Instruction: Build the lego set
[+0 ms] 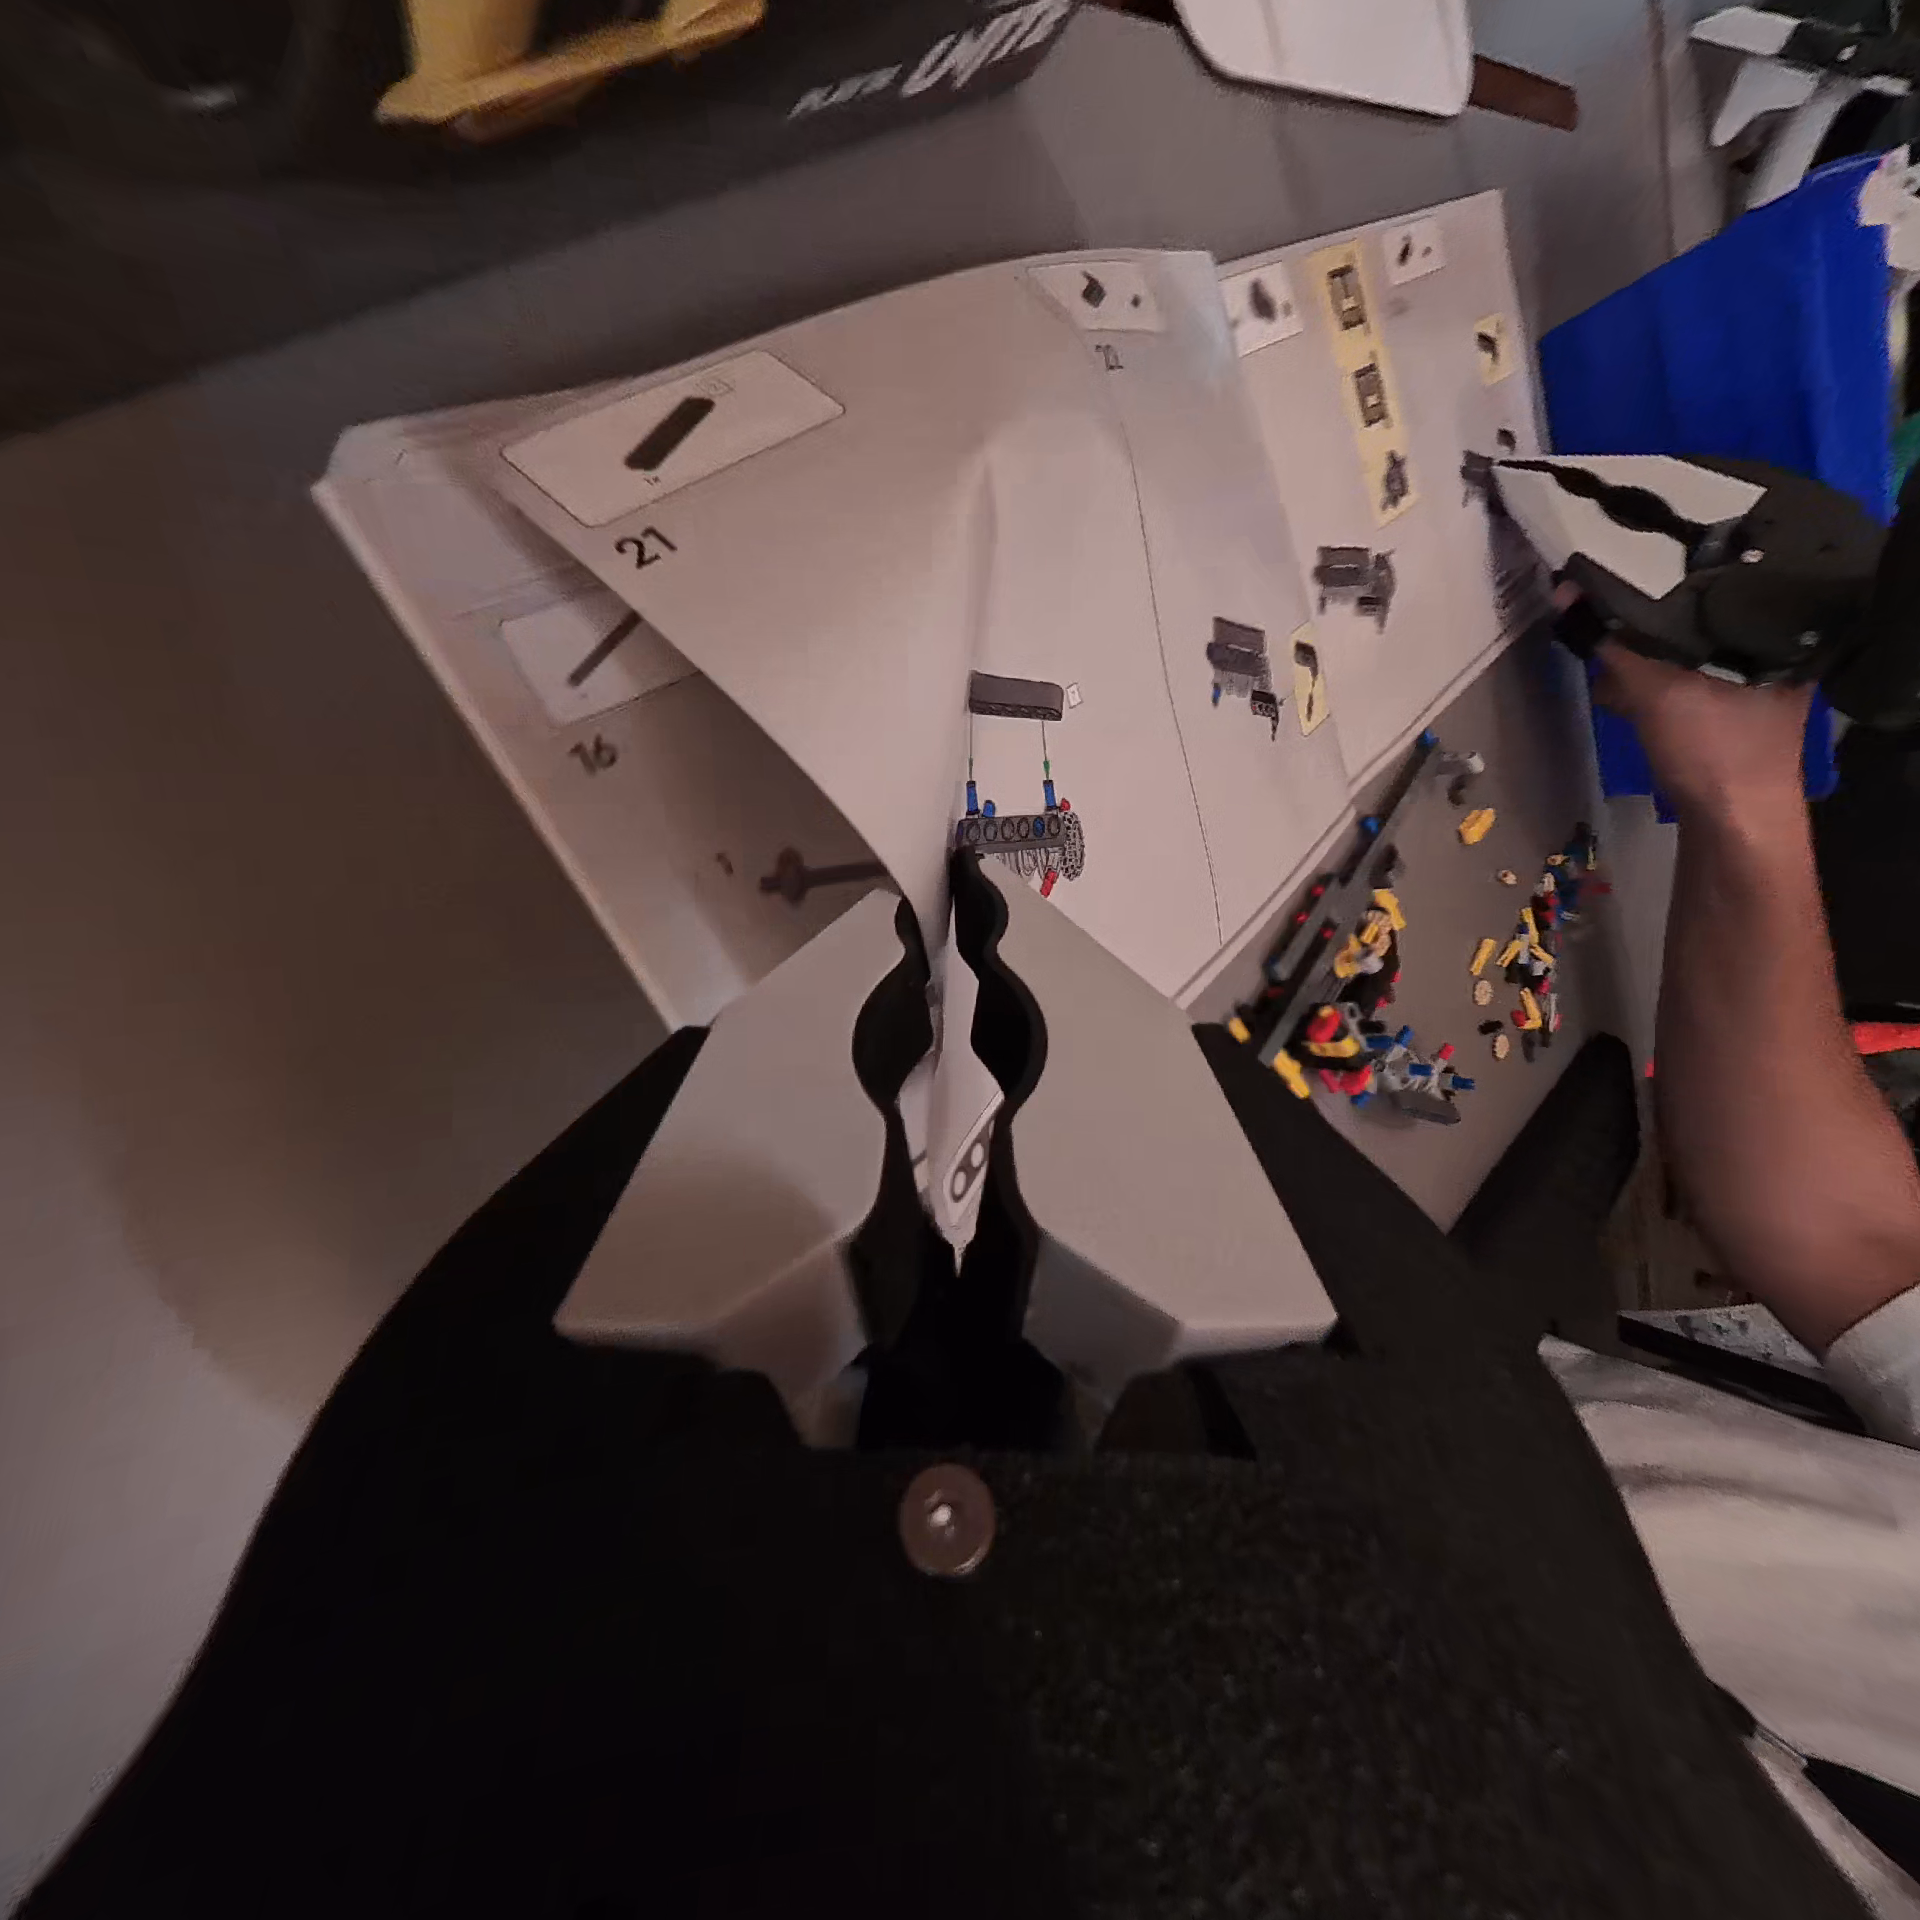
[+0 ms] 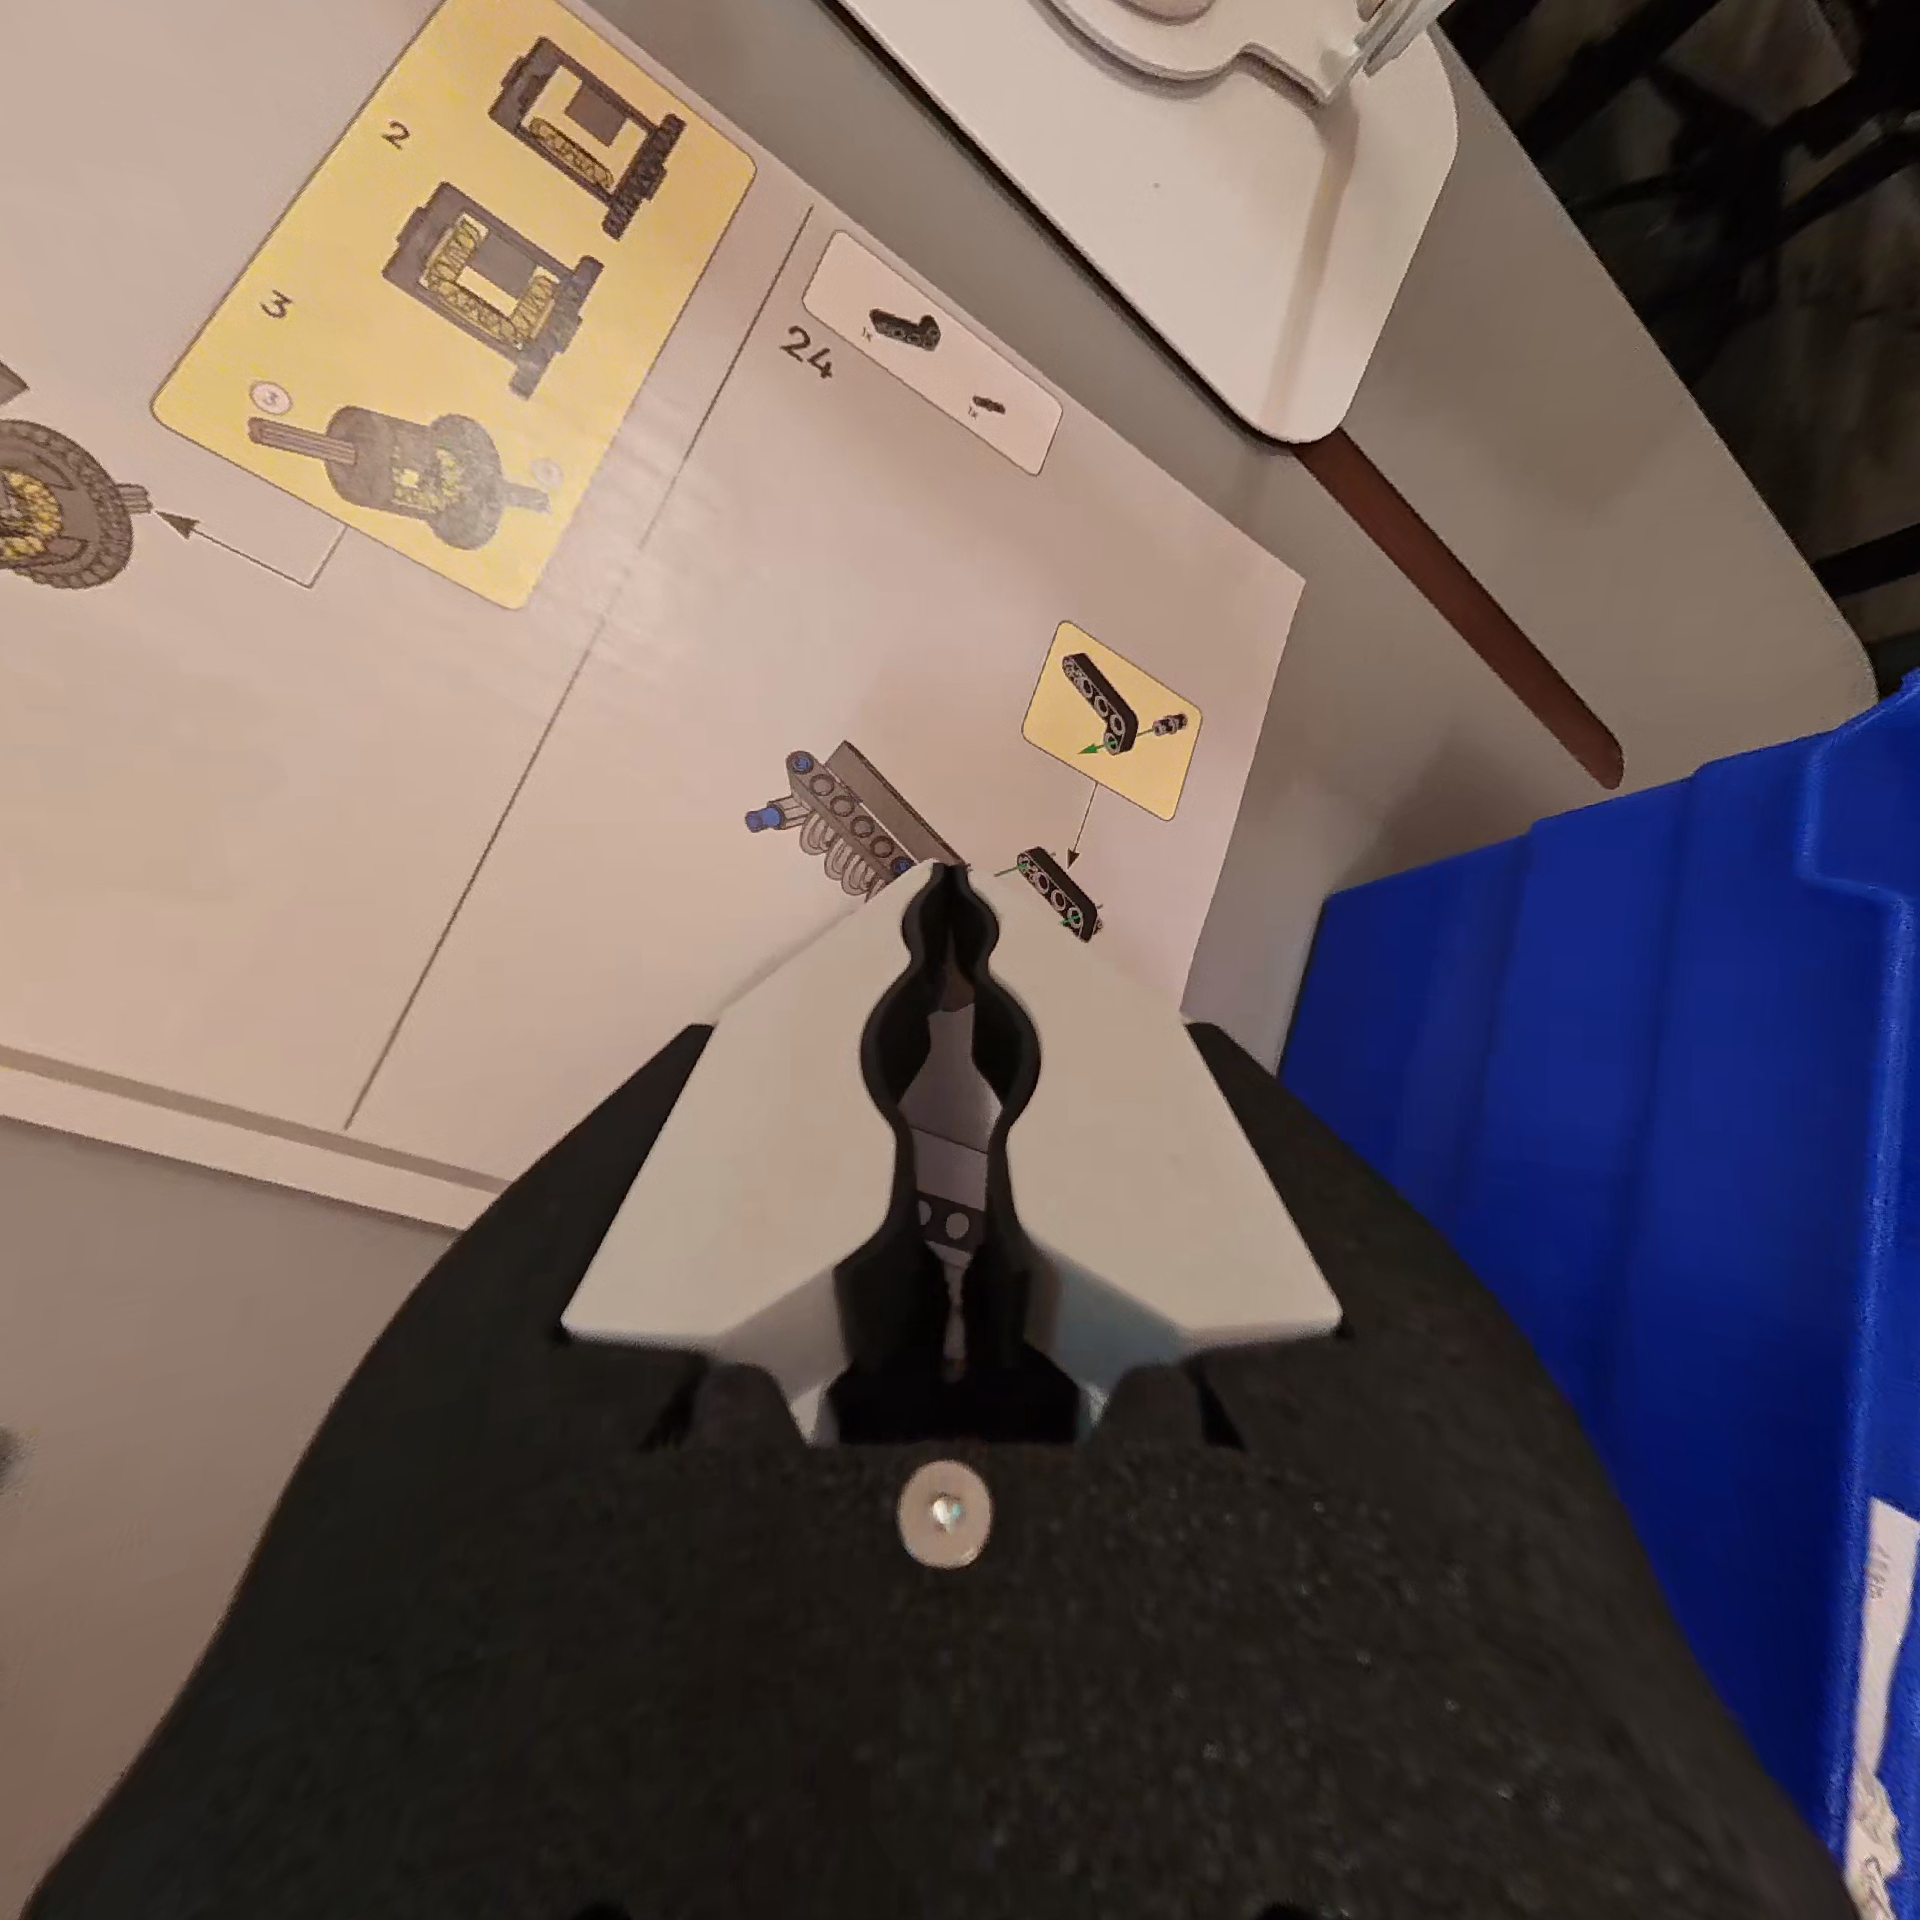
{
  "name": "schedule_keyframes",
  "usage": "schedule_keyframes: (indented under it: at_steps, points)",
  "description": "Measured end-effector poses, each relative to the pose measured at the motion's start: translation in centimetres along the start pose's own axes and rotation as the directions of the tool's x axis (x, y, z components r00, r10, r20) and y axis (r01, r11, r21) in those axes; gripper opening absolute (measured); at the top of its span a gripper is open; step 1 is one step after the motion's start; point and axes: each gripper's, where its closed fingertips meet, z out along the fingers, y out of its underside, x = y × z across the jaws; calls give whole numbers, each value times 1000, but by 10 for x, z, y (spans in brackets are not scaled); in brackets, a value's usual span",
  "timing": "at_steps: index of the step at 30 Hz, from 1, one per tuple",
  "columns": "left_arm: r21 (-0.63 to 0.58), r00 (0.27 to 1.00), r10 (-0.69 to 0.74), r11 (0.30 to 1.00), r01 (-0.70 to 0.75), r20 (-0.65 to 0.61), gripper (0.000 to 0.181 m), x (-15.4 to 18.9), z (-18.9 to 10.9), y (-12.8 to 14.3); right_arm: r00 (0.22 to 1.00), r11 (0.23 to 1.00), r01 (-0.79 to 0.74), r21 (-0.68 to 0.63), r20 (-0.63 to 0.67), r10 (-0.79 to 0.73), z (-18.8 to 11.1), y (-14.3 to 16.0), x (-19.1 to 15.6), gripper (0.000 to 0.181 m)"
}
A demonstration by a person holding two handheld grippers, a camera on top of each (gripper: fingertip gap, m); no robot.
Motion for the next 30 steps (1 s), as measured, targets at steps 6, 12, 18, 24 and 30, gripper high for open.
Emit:
schedule_keyframes:
  at_steps: [6, 12, 18, 24, 30]
  points:
    - [-39, 999, -29, 999, 31, 33, 0, -20, -2, 28, 998, 999, 40, -33, -52, -42, 3, -4, 1, 0]
    - [-32, 997, 6, 999, -4, 76, 0, -22, -4, 30, 960, 960, 174, 220, 178, -215, -53, -87, -88, 0]
    - [-65, 989, 64, 996, -56, 136, 0, -24, -2, 32, 757, 902, 295, 316, 498, -423, -64, -83, -196, 0]
    - [-98, 959, 96, 993, -73, 266, 2, -36, -10, 37, 758, 910, 275, 310, 513, -404, -58, -81, -201, 0]
    - [57, 846, 382, 900, -432, 371, 15, 67, -2, -26, 759, 902, 305, 304, 495, -424, -57, -80, -201, 0]
